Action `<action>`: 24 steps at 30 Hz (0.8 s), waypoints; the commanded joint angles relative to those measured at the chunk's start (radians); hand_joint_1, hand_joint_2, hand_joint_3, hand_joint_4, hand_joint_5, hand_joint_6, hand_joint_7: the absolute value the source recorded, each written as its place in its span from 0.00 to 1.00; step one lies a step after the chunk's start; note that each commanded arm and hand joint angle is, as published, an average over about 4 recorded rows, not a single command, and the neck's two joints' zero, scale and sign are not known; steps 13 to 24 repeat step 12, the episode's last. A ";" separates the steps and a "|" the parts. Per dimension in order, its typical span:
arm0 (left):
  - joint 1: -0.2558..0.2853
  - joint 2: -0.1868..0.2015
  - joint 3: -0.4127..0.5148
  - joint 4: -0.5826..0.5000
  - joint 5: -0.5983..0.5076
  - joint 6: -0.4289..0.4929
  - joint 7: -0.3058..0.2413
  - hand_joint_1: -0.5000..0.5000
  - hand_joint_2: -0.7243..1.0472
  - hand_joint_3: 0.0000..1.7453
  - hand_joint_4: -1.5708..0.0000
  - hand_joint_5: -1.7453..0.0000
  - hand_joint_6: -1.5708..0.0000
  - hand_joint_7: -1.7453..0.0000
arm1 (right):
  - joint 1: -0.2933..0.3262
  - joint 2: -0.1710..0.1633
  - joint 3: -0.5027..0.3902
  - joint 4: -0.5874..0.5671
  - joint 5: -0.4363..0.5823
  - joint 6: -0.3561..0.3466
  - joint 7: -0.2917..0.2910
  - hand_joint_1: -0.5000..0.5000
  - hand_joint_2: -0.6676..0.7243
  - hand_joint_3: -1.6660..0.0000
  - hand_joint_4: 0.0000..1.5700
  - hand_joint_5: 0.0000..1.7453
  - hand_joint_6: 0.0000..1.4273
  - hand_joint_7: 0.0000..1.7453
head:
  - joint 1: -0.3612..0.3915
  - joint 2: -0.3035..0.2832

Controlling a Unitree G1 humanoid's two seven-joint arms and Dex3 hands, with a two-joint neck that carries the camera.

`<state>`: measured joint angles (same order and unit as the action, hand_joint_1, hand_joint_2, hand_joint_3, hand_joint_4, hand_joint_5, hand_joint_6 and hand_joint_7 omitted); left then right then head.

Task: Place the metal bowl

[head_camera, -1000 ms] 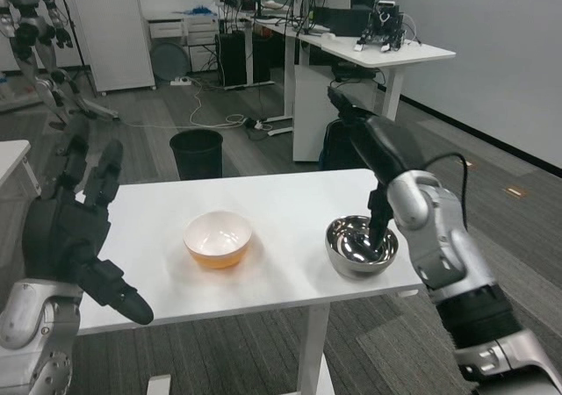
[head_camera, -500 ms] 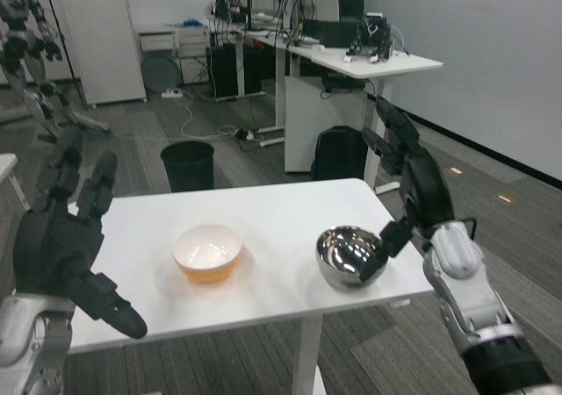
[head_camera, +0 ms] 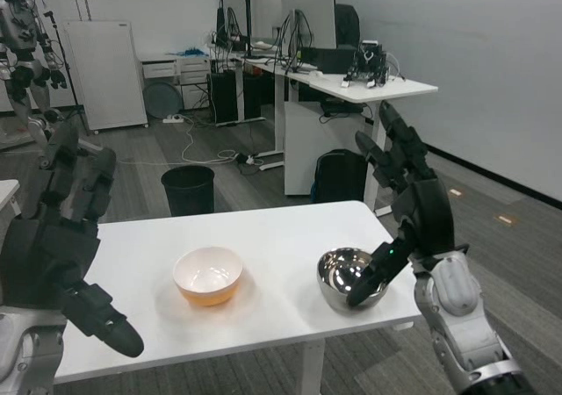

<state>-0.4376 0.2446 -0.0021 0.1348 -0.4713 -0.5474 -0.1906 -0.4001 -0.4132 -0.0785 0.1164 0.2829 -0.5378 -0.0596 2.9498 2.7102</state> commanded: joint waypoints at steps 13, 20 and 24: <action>-0.012 0.015 0.025 -0.027 0.004 0.007 -0.001 0.00 0.00 0.02 1.00 0.94 1.00 1.00 | -0.025 0.002 0.050 0.009 0.023 -0.013 -0.005 0.04 1.00 1.00 0.00 0.00 0.00 0.00 | 0.010 -0.010; -0.012 0.015 0.025 -0.027 0.004 0.007 -0.001 0.00 0.00 0.02 1.00 0.94 1.00 1.00 | -0.025 0.002 0.050 0.009 0.023 -0.013 -0.005 0.04 1.00 1.00 0.00 0.00 0.00 0.00 | 0.010 -0.010; -0.012 0.015 0.025 -0.027 0.004 0.007 -0.001 0.00 0.00 0.02 1.00 0.94 1.00 1.00 | -0.025 0.002 0.050 0.009 0.023 -0.013 -0.005 0.04 1.00 1.00 0.00 0.00 0.00 0.00 | 0.010 -0.010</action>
